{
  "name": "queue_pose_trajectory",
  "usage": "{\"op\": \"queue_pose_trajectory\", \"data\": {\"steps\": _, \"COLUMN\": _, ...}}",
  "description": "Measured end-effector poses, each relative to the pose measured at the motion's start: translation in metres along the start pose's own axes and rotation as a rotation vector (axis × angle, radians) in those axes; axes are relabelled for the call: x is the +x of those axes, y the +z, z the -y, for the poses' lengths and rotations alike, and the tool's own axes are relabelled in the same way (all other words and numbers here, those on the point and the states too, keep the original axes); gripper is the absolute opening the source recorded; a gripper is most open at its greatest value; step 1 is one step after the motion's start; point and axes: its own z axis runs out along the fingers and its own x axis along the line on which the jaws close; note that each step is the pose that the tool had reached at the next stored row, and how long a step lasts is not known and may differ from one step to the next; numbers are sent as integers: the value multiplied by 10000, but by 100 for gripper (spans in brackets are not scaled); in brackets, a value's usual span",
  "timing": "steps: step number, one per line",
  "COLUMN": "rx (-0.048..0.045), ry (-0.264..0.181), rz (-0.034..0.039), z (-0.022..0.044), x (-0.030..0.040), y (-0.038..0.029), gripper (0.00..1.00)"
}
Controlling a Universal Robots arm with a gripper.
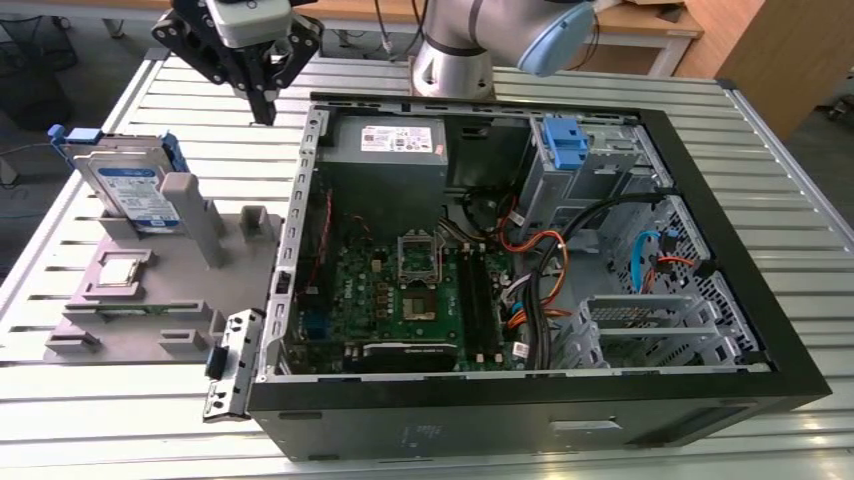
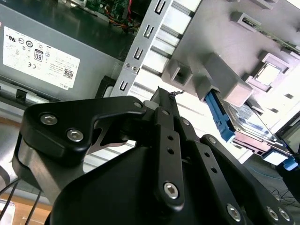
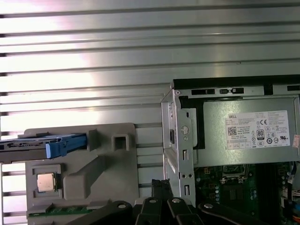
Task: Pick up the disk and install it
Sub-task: 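Reach for the disk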
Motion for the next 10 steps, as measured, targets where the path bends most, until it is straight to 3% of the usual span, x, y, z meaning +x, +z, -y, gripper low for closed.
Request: {"op": "queue_pose_trajectory", "data": {"steps": 10, "rx": 1, "ry": 1, "rz": -1, "z": 6, "x": 16, "y": -1, "gripper": 11}}
